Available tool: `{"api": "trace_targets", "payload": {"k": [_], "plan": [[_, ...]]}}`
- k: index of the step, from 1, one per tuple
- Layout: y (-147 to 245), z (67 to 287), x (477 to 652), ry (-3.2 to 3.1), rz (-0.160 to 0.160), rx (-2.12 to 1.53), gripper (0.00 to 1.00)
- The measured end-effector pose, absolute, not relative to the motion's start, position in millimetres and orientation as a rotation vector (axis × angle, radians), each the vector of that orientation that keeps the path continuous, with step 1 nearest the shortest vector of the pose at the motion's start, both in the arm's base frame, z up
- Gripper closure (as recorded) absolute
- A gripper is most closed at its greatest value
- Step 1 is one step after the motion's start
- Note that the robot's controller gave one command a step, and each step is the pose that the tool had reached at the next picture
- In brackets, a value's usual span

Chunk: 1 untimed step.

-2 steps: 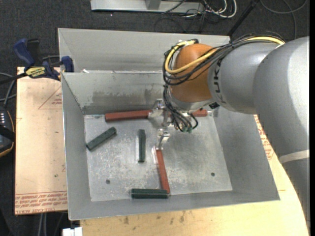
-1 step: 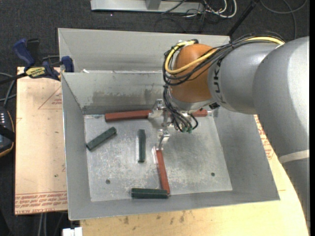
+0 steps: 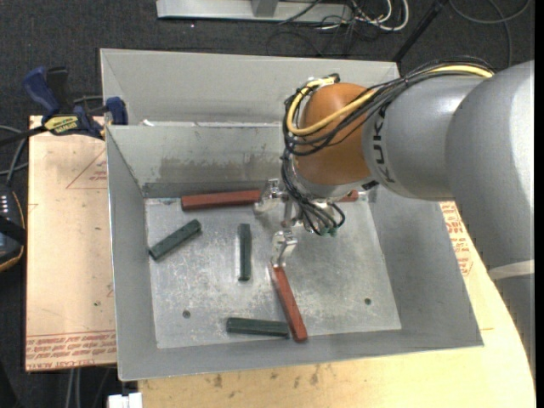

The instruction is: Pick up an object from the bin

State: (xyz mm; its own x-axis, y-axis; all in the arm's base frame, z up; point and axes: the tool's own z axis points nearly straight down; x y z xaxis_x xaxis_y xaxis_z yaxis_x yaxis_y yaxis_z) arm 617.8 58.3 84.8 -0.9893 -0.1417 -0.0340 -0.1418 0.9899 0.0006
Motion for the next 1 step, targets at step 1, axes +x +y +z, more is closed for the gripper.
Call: {"api": "trace_targets", "payload": {"k": [1], "plan": [[83.7,89.0,597.0,3.061,-0.001,-0.659,0.0]]}}
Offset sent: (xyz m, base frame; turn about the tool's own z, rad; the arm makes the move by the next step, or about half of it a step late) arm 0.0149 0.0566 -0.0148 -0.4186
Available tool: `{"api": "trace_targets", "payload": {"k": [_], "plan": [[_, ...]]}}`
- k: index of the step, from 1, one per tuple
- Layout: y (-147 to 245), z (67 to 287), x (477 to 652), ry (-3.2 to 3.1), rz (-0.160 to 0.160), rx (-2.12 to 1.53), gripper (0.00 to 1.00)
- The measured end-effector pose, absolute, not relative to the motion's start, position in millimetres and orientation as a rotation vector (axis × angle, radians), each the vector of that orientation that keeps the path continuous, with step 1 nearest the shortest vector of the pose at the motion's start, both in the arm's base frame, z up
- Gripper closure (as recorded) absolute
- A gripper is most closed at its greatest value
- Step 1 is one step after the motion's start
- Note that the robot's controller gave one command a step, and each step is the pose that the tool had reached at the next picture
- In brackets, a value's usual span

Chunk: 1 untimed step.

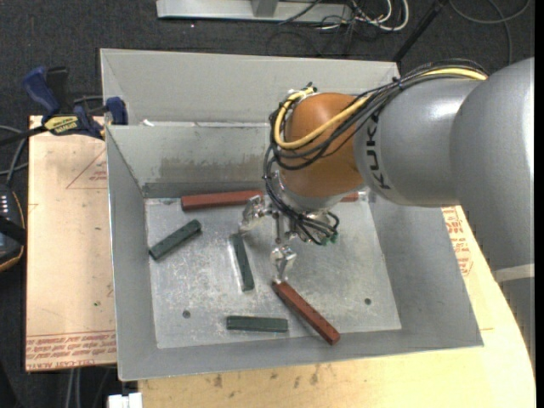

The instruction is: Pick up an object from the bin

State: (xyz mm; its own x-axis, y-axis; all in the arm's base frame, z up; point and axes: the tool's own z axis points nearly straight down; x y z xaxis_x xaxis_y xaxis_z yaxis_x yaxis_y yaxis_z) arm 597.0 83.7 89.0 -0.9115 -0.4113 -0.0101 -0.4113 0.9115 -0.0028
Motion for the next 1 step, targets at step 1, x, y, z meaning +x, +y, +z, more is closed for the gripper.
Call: {"api": "trace_targets", "payload": {"k": [1], "plan": [[117.7,78.5,639.1,2.999,0.004,-0.857,1.0]]}}
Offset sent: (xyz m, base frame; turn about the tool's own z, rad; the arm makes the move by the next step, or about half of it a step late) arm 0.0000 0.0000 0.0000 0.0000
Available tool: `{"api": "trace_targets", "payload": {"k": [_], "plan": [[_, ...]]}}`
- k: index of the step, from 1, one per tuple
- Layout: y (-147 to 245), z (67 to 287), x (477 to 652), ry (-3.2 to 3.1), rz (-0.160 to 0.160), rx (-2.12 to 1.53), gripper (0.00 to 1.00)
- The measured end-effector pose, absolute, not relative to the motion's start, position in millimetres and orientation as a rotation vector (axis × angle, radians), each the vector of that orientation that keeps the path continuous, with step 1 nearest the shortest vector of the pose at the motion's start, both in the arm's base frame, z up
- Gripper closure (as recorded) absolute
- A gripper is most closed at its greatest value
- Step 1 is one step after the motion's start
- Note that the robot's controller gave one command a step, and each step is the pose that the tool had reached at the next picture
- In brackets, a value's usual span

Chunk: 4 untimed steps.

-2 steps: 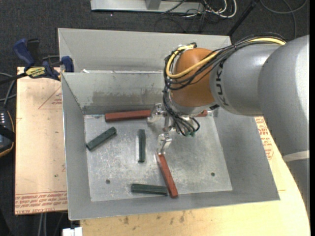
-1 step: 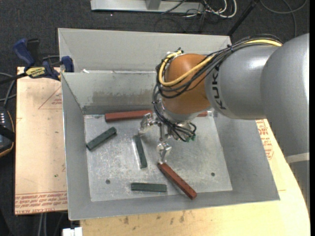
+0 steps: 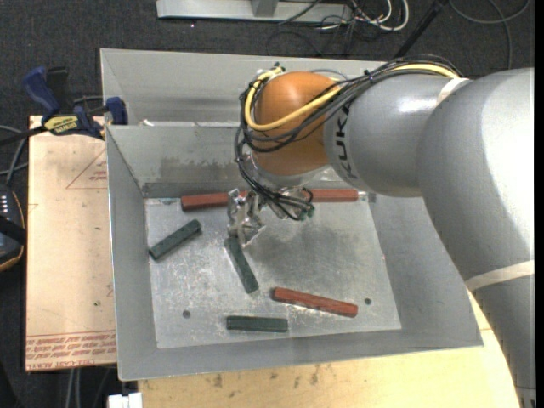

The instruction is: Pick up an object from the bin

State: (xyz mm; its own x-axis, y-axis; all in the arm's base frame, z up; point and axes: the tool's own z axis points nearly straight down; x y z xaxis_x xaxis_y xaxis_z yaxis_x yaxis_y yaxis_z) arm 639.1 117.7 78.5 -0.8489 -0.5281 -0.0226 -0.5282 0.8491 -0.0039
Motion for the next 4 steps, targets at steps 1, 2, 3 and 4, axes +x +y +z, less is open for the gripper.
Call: {"api": "trace_targets", "payload": {"k": [1,2,3,4], "plan": [[116,76,636.6,3.009,0.001,-0.861,0.0],[116,76,636.6,3.009,0.002,-0.86,0.0],[119,77,627.8,2.956,-0.006,-0.994,0.0],[132,79,615.0,2.673,-0.003,-1.605,1.0]]}}
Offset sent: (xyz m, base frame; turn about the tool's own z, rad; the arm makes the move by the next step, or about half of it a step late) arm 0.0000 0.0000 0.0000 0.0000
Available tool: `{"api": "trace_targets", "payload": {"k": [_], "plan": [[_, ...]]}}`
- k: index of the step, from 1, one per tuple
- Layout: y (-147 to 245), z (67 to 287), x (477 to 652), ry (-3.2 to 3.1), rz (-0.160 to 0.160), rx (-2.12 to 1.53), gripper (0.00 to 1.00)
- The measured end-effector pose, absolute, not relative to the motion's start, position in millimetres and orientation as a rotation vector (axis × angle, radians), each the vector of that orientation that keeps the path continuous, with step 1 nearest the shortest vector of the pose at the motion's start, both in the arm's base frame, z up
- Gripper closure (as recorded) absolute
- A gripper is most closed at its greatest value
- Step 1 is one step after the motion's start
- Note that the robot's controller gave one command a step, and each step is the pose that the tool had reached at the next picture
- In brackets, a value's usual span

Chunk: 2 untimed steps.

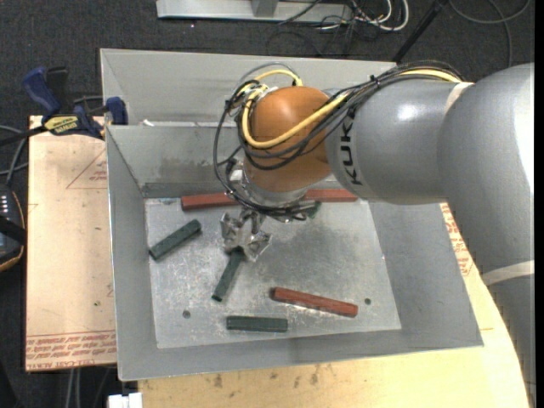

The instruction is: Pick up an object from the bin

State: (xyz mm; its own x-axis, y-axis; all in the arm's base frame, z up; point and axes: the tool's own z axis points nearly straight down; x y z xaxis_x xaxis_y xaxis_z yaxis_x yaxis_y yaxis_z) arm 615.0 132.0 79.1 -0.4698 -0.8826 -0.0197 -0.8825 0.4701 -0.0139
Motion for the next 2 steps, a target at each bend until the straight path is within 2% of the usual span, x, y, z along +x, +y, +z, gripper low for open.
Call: {"api": "trace_targets", "payload": {"k": [1,2], "plan": [[132,79,615.0,2.673,-0.002,-1.605,1.0],[135,234,603.7,2.712,-0.002,-1.566,1.0]]}}
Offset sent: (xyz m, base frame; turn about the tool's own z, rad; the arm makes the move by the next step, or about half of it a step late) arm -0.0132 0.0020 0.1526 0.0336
